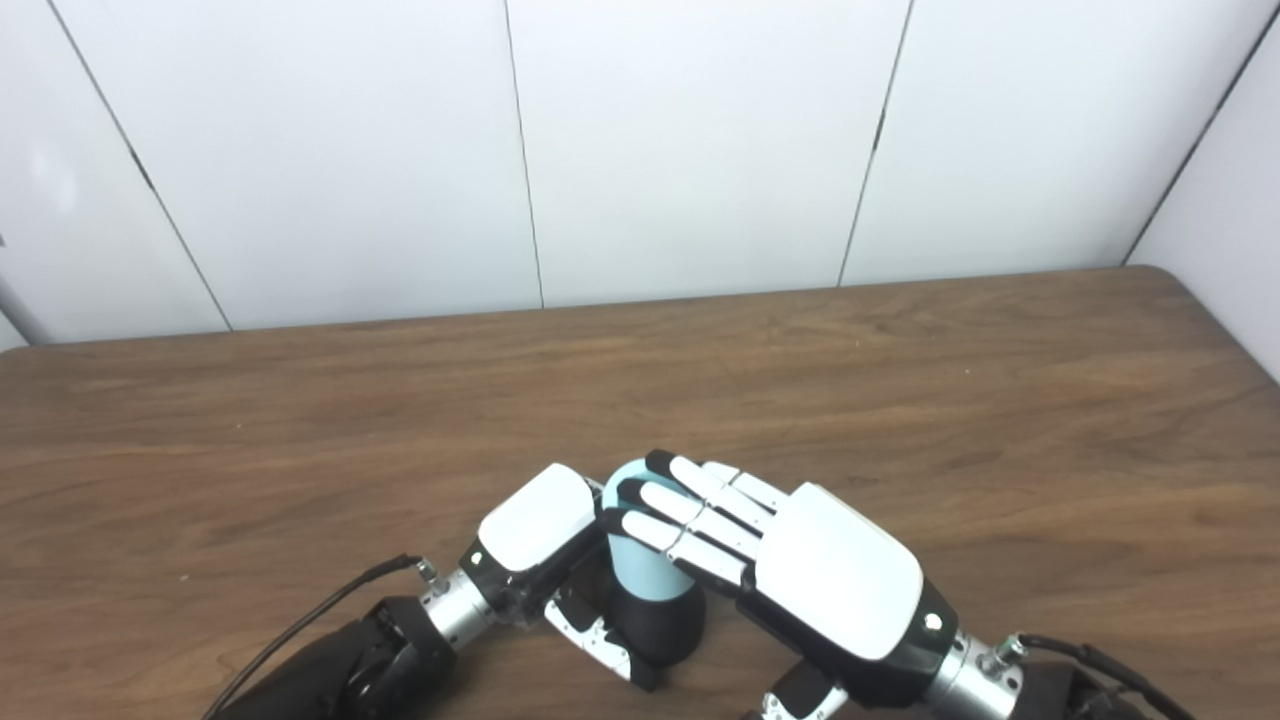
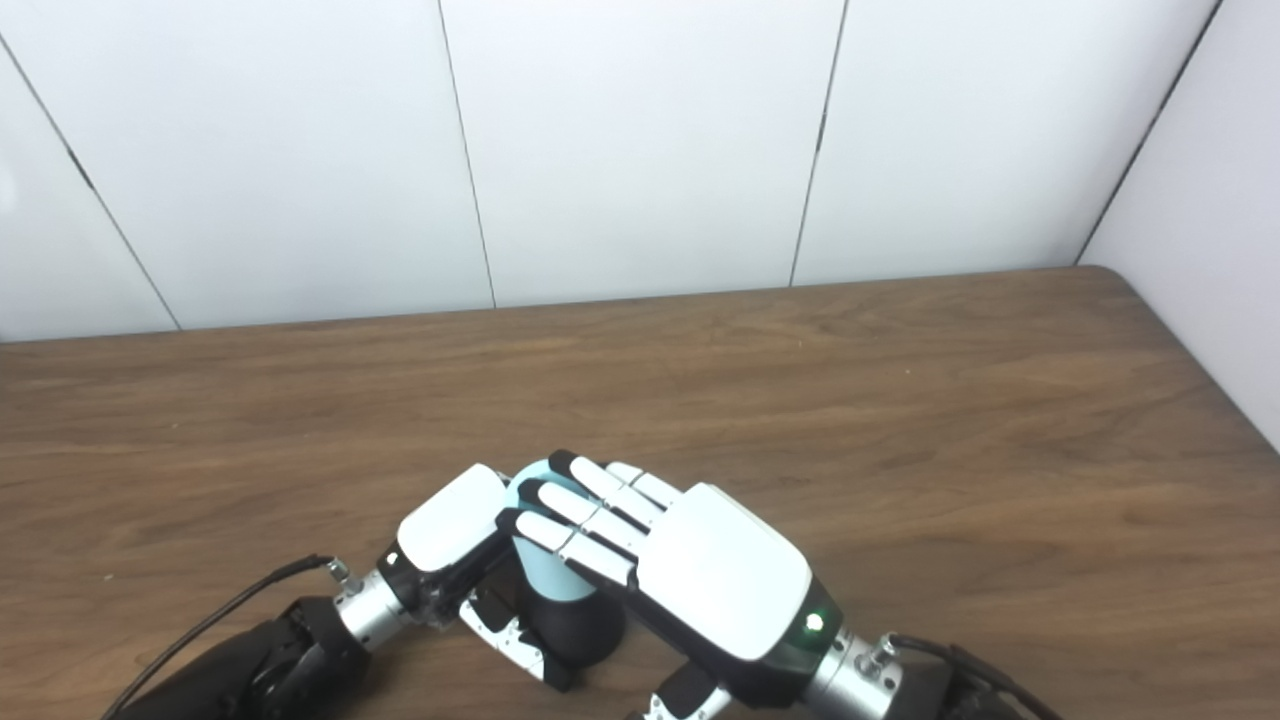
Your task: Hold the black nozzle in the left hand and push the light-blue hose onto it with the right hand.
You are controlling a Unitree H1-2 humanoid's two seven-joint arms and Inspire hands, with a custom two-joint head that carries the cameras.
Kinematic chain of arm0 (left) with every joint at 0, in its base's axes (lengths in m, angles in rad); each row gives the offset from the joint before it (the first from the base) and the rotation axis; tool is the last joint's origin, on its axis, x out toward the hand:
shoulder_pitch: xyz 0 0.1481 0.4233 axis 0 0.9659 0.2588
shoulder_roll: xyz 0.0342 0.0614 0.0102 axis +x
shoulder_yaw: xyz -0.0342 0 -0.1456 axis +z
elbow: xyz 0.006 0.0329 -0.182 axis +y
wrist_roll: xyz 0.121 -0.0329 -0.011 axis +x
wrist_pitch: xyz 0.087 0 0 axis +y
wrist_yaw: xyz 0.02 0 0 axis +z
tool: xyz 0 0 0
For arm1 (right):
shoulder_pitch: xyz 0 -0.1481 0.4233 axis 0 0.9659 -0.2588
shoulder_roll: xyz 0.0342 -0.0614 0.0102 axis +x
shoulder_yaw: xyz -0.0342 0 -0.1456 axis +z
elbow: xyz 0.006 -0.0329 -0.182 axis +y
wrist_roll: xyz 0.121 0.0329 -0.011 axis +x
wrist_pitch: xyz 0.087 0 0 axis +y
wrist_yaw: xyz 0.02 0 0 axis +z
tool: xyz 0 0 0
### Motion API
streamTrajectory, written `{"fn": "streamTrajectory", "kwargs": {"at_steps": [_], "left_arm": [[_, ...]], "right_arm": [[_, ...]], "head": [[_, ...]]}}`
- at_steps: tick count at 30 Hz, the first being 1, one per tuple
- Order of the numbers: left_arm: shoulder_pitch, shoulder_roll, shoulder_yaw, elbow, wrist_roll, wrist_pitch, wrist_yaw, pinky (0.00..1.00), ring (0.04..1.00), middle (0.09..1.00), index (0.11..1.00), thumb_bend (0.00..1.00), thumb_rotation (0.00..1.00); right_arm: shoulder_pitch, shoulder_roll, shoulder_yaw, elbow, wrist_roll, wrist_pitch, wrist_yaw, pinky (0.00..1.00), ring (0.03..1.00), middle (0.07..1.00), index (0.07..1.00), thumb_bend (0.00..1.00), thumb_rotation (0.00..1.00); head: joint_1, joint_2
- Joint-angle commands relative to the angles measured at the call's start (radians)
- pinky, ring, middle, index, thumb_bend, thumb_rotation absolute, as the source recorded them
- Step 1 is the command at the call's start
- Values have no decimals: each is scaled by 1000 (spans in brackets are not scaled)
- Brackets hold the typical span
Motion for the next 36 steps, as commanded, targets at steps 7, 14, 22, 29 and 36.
{"fn": "streamTrajectory", "kwargs": {"at_steps": [7, 14, 22, 29, 36], "left_arm": [[191, -53, -108, 136, -2, -13, -72, 415, 508, 493, 478, 521, 0], [192, -54, -106, 135, -5, -13, -77, 412, 507, 493, 477, 521, 0], [191, -55, -110, 140, -11, -13, -69, 411, 508, 493, 478, 521, 0], [190, -56, -108, 142, -10, -13, -74, 412, 507, 493, 478, 521, 0], [189, -57, -109, 145, -3, -13, -68, 409, 505, 492, 479, 521, 0]], "right_arm": [[31, -56, 30, 58, -3, 22, 138, 905, 945, 945, 899, 858, 894], [37, -60, 33, 59, -1, 16, 126, 912, 942, 942, 898, 852, 905], [48, -64, 35, 59, 4, 18, 124, 906, 935, 939, 896, 852, 940], [69, -74, 35, 51, 10, 18, 127, 909, 934, 941, 888, 850, 968], [87, -73, 36, 58, 15, 11, 109, 874, 926, 937, 877, 856, 967]], "head": [[-1, 1], [-1, 2], [-3, 2], [-4, 1], [-3, 0]]}}
